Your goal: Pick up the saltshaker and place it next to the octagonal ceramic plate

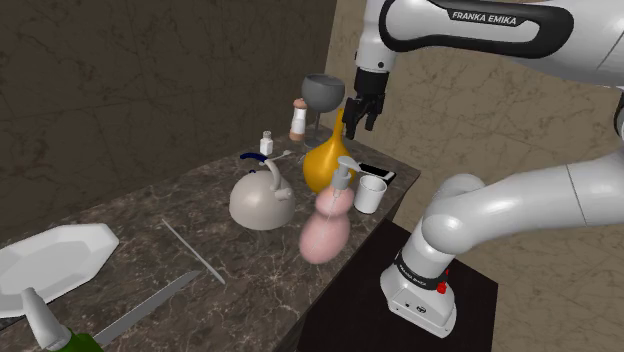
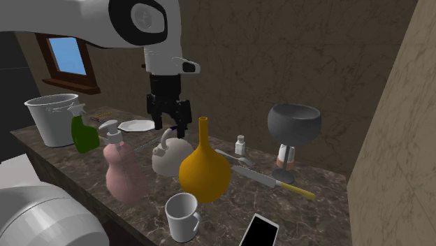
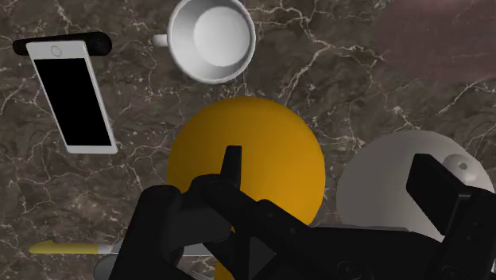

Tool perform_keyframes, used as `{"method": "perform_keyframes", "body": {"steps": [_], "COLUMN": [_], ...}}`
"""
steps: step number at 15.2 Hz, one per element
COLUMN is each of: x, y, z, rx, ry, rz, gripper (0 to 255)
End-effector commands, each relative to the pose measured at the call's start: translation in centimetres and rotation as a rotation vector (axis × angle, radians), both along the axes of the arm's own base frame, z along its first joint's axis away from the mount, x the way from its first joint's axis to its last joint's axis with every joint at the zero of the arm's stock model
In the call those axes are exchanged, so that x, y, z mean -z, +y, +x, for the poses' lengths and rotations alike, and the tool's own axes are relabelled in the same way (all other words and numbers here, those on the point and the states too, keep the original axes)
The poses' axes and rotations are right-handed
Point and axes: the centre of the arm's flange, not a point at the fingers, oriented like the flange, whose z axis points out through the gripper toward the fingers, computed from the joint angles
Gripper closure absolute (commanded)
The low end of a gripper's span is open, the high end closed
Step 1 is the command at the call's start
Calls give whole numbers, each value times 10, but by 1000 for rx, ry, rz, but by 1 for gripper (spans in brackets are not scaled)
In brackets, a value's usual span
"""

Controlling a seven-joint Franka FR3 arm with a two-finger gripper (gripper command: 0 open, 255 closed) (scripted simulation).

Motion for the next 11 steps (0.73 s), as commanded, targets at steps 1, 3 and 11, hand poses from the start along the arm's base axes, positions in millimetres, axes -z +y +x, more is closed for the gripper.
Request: {"method": "perform_keyframes", "body": {"steps": [1,3,11], "x": [0,10,47], "y": [0,-5,-22], "z": [0,24,119], "rx": [0,-5,-25], "ry": [0,-3,-16], "rz": [0,1,4], "gripper": [0,0,0]}}
